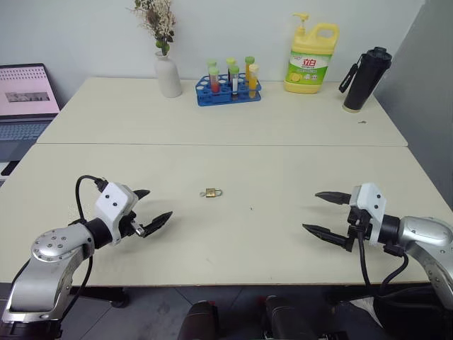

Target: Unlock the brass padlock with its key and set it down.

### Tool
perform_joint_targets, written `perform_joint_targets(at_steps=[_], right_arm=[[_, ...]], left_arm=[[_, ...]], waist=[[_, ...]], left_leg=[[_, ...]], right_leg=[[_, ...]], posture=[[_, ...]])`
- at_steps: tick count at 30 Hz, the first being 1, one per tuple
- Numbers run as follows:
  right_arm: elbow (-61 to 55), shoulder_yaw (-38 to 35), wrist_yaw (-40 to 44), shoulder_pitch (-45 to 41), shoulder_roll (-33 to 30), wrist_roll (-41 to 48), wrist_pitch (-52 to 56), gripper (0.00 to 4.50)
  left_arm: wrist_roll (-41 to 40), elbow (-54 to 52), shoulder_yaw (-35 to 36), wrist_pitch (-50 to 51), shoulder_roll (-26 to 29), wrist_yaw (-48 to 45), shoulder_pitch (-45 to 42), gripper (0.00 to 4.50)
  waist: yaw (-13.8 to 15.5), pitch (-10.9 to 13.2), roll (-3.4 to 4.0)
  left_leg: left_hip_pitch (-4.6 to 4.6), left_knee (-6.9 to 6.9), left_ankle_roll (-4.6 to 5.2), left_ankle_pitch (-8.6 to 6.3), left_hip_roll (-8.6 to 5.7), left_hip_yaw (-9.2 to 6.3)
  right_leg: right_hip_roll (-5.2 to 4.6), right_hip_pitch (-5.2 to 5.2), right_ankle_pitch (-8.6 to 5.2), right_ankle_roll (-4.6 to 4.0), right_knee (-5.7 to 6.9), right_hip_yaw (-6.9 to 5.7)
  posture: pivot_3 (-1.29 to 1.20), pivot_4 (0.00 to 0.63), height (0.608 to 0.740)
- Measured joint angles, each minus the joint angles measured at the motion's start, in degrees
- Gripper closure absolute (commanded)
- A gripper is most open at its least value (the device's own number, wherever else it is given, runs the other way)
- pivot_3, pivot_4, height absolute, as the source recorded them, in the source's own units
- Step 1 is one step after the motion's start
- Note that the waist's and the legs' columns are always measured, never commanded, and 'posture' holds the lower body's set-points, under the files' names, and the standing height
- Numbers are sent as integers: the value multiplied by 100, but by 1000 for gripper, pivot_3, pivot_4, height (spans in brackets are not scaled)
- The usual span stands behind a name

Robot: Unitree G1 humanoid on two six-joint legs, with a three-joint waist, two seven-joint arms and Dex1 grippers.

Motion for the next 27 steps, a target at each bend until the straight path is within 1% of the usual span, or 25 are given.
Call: perform_joint_targets(at_steps=[6,15,21,27], right_arm=[[35,7,-7,-3,81,-22,-88,0],[218,35,-4,-3,182,-129,-137,0],[327,81,12,-38,187,-195,-137,0],[384,253,25,-167,229,-229,-142,0]], left_arm=[[-72,-86,-25,96,81,-270,-6,127],[-68,-204,-23,199,78,-123,-98,127],[218,-108,-29,-512,115,-289,78,127],[198,-61,-25,-707,136,-505,115,127]], waist=[[-1,1,-1],[0,1,-1],[0,1,-1],[0,1,-1]], left_leg=[[0,0,0,0,0,0],[0,0,0,0,0,1],[0,0,0,0,0,2],[0,0,0,0,0,3]], right_leg=[[0,0,0,0,0,0],[0,0,0,0,0,1],[0,0,0,0,0,2],[0,0,0,0,0,2]], posture=[[0,150,740],[0,150,740],[0,150,740],[0,150,740]])
